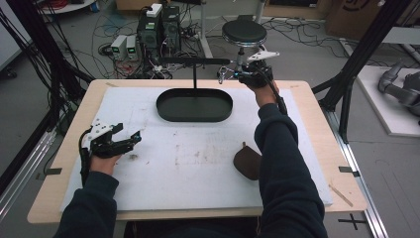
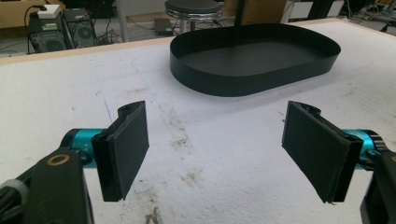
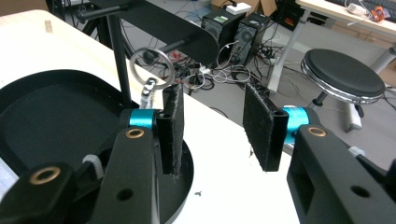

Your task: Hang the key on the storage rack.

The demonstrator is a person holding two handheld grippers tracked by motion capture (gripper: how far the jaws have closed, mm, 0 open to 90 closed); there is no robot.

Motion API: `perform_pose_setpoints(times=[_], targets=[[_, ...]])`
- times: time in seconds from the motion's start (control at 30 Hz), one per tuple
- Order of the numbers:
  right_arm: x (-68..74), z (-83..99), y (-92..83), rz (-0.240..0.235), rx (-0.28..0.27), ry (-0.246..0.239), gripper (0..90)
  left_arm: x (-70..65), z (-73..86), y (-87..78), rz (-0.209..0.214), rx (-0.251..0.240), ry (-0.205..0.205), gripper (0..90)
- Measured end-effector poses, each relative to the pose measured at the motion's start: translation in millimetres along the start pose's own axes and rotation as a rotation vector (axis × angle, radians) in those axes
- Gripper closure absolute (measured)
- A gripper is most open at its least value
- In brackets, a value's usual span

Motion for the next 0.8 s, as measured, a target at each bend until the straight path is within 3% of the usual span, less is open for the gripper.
perform_pose_setpoints(times=[0.2, 0.27, 0.4, 0.43, 0.47, 0.53, 0.57, 0.6, 0.7, 0.73, 0.77, 0.8], targets=[[1.2, 7.4, -5.7, -0.012, 0.001, 0.011, 57.6, 1.0, 0.4, -0.1, -0.001, 0.003, -0.001, 22.8], [-0.7, 11.2, -18.9, -0.02, 0.015, 0.013, 50.4, 0.8, 0.4, -0.7, 0.004, -0.002, -0.003, 22.7], [-1.6, 12.5, -38.0, -0.05, 0.051, 0.003, 44.4, 1.4, 0.3, -1.8, 0.002, -0.003, -0.004, 22.7], [-1.0, 11.9, -45.5, -0.057, 0.057, 0.005, 41.6, 1.5, 0.1, -2.0, 0.003, -0.005, -0.005, 22.7], [3.7, 11.3, -63.5, -0.103, 0.078, 0.018, 37.1, 1.5, 0.1, -2.2, 0.003, -0.006, -0.006, 22.8], [5.9, 11.5, -70.0, -0.12, 0.087, 0.021, 35.7, 1.4, -0.2, -2.6, 0.002, -0.007, -0.013, 22.8], [13.6, 13.6, -91.4, -0.135, 0.062, -0.019, 32.5, 2.0, -0.5, -2.3, 0.002, -0.014, -0.017, 22.8], [15.9, 15.8, -98.3, -0.145, 0.063, -0.039, 31.9, 2.2, 0.1, -2.0, 0.004, -0.009, -0.017, 22.8], [21.3, 30.2, -123.1, -0.14, 0.083, -0.056, 26.5, 2.2, 0.8, -1.5, 0.006, -0.008, -0.019, 22.8], [21.3, 30.2, -123.1, -0.14, 0.083, -0.056, 26.5, 2.2, 0.8, -1.5, 0.006, -0.008, -0.019, 22.7], [24.3, 45.6, -137.6, -0.127, 0.085, -0.045, 24.8, 1.5, 0.1, -2.4, 0.006, -0.009, -0.014, 22.7], [24.9, 51.8, -141.0, -0.125, 0.083, -0.044, 24.5, 1.1, -0.2, -2.9, 0.007, -0.008, -0.01, 22.8]])
Point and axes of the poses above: each handheld gripper's, and its own axes: y roughly forward along the jaws, z roughly out of its underside, x roughly to its left, the point moved 7 cm from there along y, roughly forward along the jaws, and after that the axes turned 12 degrees about -x, right-handed, at the moved point
